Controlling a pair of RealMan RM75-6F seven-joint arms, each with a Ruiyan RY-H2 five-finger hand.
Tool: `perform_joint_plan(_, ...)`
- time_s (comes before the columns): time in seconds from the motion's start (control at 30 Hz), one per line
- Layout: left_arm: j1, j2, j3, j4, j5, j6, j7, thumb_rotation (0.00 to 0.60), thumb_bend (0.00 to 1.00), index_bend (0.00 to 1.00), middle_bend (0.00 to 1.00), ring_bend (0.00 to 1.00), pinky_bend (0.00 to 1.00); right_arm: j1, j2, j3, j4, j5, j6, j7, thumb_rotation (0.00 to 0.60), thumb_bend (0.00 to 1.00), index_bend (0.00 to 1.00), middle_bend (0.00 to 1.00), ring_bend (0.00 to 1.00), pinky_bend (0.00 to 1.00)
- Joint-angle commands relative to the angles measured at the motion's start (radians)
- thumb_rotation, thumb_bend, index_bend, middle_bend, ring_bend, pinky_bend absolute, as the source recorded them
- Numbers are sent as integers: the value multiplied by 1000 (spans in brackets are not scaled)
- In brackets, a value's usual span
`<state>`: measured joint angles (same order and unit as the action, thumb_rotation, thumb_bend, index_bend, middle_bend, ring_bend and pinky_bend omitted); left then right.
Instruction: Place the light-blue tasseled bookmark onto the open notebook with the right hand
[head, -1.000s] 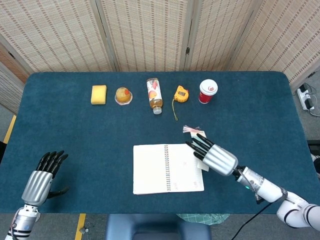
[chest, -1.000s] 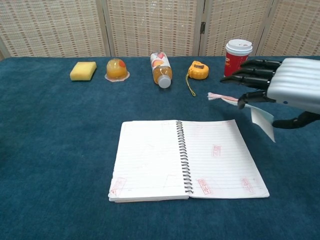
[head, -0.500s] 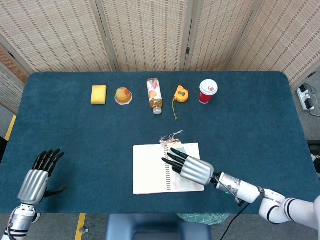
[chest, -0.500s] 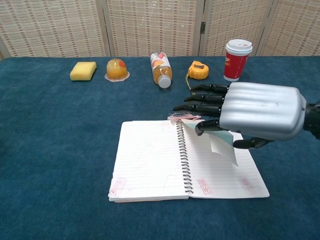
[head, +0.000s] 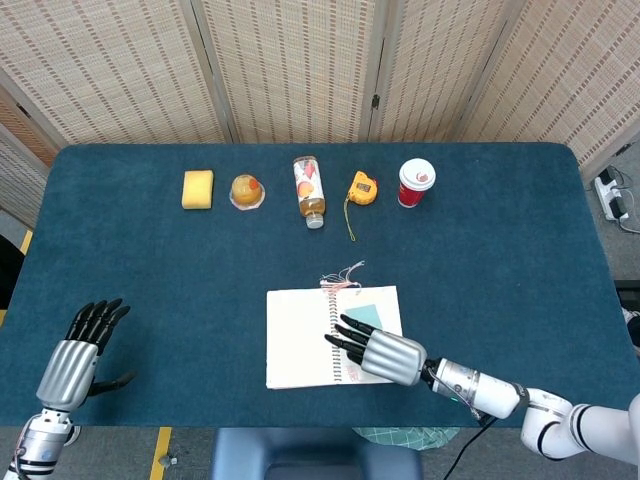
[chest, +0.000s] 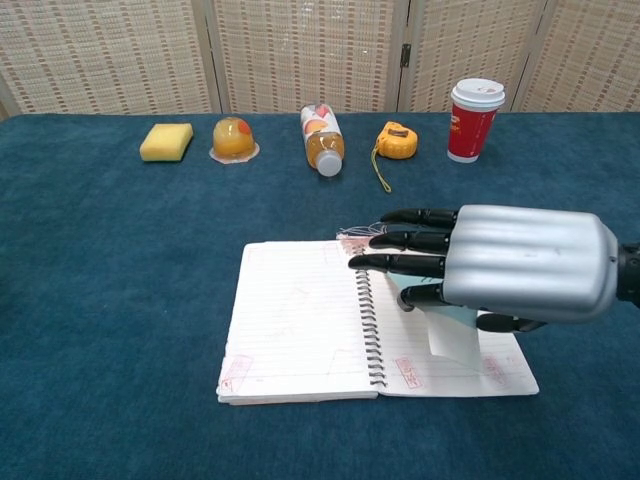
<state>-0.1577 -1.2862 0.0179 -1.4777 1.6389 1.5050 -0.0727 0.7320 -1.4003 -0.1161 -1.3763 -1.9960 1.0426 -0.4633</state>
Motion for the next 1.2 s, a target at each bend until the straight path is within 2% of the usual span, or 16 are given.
perform_joint_plan(0.03, 0, 2, 1, -2, 2, 1, -3, 600, 135, 142, 107, 32, 47, -1, -8, -3, 0, 8, -12, -9, 600, 285, 405, 0, 0, 0)
perform_joint_plan(0.2, 1, 5, 1, -5, 6, 6, -9, 600, 136, 142, 108, 32, 47, 0, -22, -3, 1, 17, -24, -15, 600, 286, 388, 0, 0, 0)
perform_joint_plan(0.53, 3, 12, 0, -9, 9, 12, -23, 600, 136, 144, 110, 32, 47, -3, -34, -5, -3, 32, -34, -27, 600, 282, 271, 0, 0, 0)
perform_joint_plan(0.9, 5, 16, -1, -12, 11, 18, -28, 600, 135, 145, 113, 32, 47, -17, -38, -3, -1, 49, -19, -40, 600, 278, 244, 0, 0, 0)
perform_joint_plan(1.03, 5, 16, -1, -9, 9, 16, -29, 600, 137, 145, 114, 32, 47, -33, -18, 2, -20, 79, 12, 16, 600, 278, 243, 0, 0, 0)
perform_joint_plan(1.2, 6, 16, -1, -11, 10, 19, -27, 600, 135, 144, 114, 33, 47, -54, 59, -8, -109, 150, 20, 166, 600, 279, 207, 0, 1, 0)
